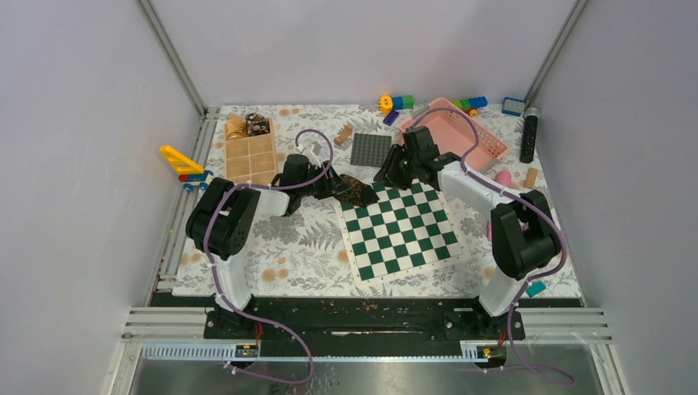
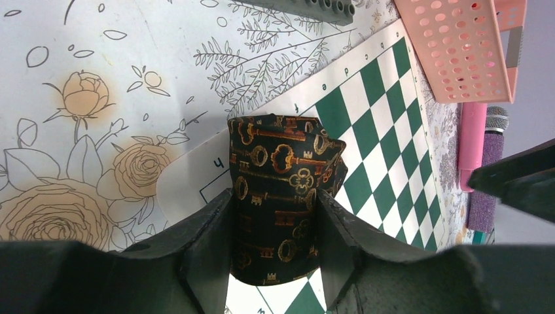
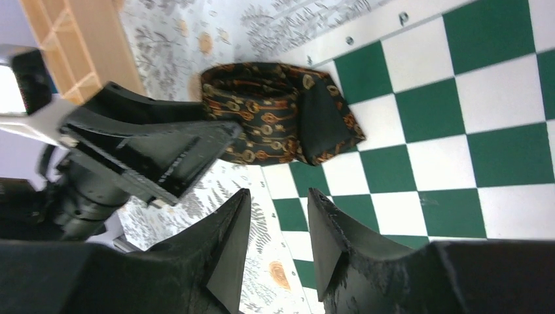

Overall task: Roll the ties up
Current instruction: Roll the tie at the center of the board.

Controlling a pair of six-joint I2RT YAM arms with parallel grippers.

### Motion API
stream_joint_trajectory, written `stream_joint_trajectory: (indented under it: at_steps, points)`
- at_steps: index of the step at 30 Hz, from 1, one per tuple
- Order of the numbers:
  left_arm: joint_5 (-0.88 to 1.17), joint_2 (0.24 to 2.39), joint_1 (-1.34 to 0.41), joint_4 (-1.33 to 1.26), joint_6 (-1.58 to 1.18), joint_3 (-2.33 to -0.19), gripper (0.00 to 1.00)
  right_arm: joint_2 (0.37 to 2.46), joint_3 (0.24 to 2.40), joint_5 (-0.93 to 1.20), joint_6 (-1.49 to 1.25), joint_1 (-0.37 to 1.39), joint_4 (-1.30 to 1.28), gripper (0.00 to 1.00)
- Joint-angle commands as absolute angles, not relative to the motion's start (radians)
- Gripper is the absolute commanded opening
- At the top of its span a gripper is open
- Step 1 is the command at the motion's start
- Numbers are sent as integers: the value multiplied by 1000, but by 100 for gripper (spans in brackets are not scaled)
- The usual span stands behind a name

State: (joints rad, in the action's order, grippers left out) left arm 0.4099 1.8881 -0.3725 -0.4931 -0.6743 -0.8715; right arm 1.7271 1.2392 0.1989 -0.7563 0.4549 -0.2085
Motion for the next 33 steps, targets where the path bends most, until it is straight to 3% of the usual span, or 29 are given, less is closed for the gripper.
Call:
stream_joint_trajectory:
  at_steps: [1,10,33]
  points:
    - [372,1870,-397,-451,-643,-916,44,1737,1196,180,-743,453,-192,44]
    - [314,1863,-442,-411,-637,-925,44,1911,1250,269,-796,456,-148,35]
    - [186,1822,-442,-346,-623,-923,44,2004,1279,370,-841,475,30,38]
